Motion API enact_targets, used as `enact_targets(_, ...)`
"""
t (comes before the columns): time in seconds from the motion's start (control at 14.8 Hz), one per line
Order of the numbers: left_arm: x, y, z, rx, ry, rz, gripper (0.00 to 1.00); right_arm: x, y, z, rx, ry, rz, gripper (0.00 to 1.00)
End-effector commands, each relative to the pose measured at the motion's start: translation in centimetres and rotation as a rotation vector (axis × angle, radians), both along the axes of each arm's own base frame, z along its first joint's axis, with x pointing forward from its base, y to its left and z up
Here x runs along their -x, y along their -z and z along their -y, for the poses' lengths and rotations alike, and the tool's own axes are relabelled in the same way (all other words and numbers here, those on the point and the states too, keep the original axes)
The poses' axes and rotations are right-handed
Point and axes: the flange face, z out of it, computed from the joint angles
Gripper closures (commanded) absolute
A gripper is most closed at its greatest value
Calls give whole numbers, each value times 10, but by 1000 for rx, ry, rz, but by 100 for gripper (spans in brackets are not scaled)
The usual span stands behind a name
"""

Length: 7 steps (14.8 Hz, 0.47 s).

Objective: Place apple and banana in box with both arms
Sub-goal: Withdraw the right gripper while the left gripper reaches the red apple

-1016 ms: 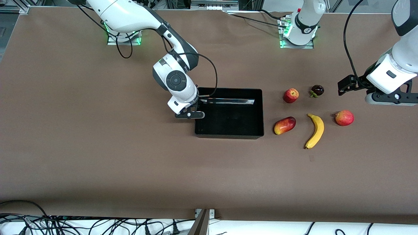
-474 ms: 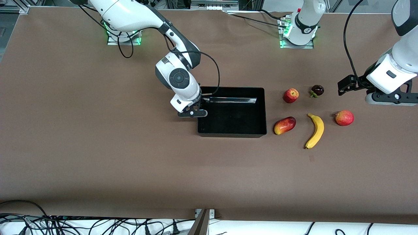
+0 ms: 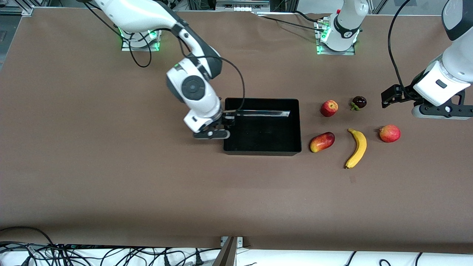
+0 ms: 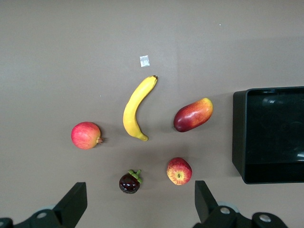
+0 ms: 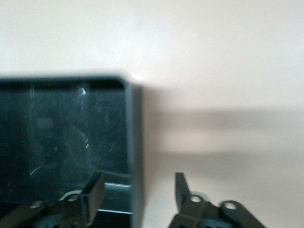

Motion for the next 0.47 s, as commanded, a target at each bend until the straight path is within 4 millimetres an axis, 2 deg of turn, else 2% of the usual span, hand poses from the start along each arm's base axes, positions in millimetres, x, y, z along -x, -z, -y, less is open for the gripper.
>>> enact_targets(0.0, -3, -5, -1, -15, 23, -7, 0, -31, -70, 86, 23, -1, 1, 0)
enact_targets(0.07, -1, 2, 0, -15, 24, -30, 0, -35, -97, 104, 18, 1, 40, 0)
enact_targets(0.14, -1, 21, 2, -20, 21, -101, 0, -37, -119, 119, 6, 15, 63, 0)
enact_targets(0.27, 0, 74, 3, -30, 13, -286, 0, -41, -147, 177, 35, 59, 21, 0)
enact_targets(0.34, 2, 97, 1, -28, 9, -330, 0, -38, -164, 196, 44, 26, 20, 0)
enact_targets(0.41, 4, 116, 5, -17, 8, -346, 0, -39, -175, 224, 60, -1, 12, 0)
